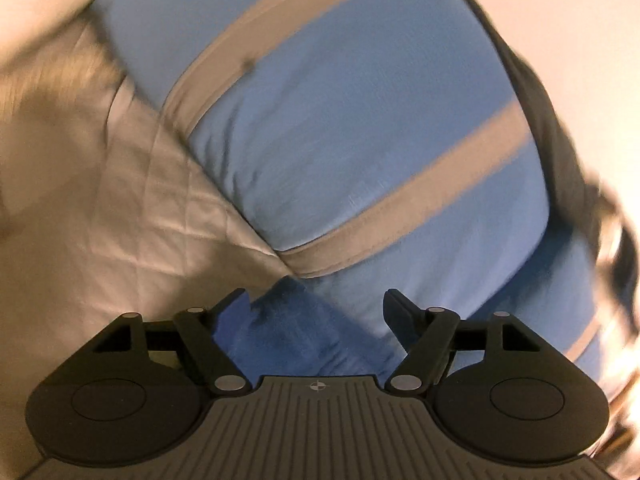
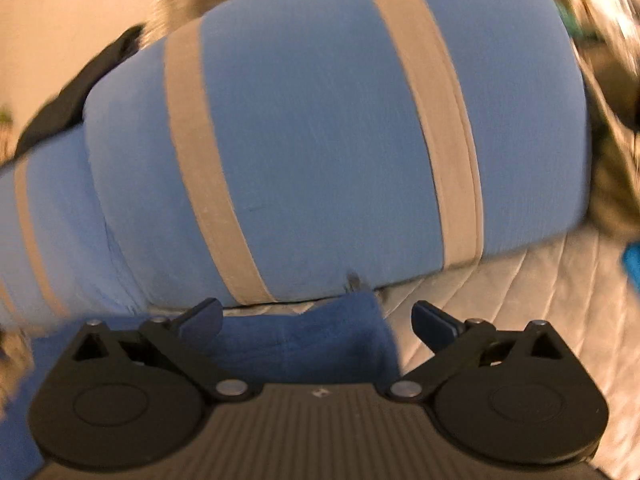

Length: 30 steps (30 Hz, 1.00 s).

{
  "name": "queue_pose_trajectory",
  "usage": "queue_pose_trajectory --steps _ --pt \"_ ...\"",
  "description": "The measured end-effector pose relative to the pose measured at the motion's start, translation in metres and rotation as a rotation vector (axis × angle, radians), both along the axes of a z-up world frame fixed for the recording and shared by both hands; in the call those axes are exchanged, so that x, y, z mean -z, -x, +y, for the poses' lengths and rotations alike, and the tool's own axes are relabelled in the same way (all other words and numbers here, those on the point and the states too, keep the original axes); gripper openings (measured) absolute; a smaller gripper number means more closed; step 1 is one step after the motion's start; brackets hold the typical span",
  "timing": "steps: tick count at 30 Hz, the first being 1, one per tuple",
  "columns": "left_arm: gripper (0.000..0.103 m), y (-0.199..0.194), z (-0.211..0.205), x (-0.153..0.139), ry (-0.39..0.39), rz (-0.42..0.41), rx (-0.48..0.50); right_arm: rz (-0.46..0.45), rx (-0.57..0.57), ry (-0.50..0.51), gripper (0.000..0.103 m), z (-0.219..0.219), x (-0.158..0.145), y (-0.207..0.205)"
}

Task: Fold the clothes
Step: 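Open both grippers and release the folded fleece, then press both open grippers on the folded hoodie to flatten it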

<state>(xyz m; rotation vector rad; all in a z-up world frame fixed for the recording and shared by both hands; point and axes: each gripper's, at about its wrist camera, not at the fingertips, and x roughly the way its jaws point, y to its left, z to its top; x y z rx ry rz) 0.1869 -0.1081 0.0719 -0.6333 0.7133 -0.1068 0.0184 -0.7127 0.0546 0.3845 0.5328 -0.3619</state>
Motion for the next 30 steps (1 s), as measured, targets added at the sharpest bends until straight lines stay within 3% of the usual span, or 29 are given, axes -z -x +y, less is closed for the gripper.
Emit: queue_pose_trajectory --steps 3,6,9,13,15,18,22,30 --pt "0.073 0.005 -0.036 -0.014 -0.292 -0.047 0.108 0.067 -0.057 0.153 0.103 0.02 -0.003 -0.007" --pt "0.073 0.009 -0.069 -0.016 -0.506 -0.065 0.203 0.125 -0.124 0.241 0.102 0.044 0.001 -0.018" --pt "0.073 0.009 -0.097 -0.004 -0.619 -0.056 0.308 0.145 -0.154 0.291 0.102 0.066 0.005 -0.028" --pt "0.073 0.014 -0.113 0.037 -0.739 -0.051 0.374 0.184 -0.129 0.309 0.103 0.079 0.029 -0.035" --pt "0.077 0.02 -0.109 0.066 -0.738 -0.051 0.372 0.207 -0.12 0.295 0.102 0.081 0.052 -0.032" --pt "0.079 0.033 -0.094 0.087 -0.661 -0.111 0.344 0.2 -0.112 0.269 0.102 0.081 0.086 -0.022" --pt "0.079 0.037 -0.087 0.087 -0.626 -0.135 0.328 0.124 -0.061 0.265 0.102 0.08 0.092 -0.006" --pt "0.08 0.043 -0.096 0.084 -0.665 -0.153 0.319 0.072 -0.029 0.248 0.102 0.08 0.095 -0.001"
